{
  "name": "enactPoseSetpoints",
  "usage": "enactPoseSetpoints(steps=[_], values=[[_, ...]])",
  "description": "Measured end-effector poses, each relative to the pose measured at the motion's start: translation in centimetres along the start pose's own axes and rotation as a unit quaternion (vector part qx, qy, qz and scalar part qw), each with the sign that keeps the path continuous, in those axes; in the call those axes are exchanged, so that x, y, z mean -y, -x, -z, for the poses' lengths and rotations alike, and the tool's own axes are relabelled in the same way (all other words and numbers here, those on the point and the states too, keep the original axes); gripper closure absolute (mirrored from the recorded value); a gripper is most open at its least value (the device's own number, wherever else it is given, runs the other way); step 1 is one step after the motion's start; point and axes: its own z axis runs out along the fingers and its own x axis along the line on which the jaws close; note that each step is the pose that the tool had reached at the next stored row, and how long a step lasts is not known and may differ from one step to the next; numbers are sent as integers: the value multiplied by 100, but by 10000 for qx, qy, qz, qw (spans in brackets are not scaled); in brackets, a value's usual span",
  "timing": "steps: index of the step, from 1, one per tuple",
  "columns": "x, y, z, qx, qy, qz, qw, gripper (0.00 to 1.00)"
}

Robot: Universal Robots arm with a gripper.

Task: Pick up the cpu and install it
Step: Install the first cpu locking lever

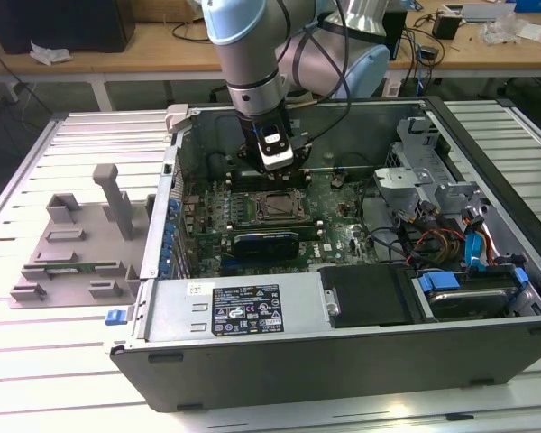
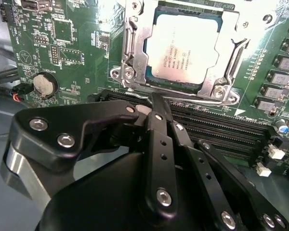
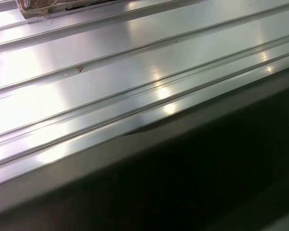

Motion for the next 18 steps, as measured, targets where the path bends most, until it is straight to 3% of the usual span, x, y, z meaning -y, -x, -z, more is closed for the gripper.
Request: enactPoseSetpoints(steps=[4, 9, 14, 18], values=[[6, 4, 11, 5, 0, 1, 10000, 89], [-5, 22, 97, 5, 2, 1, 10000, 89], [10, -17, 107, 53, 90, -11, 9999, 89], [17, -29, 106, 101, 120, -11, 9999, 89]])
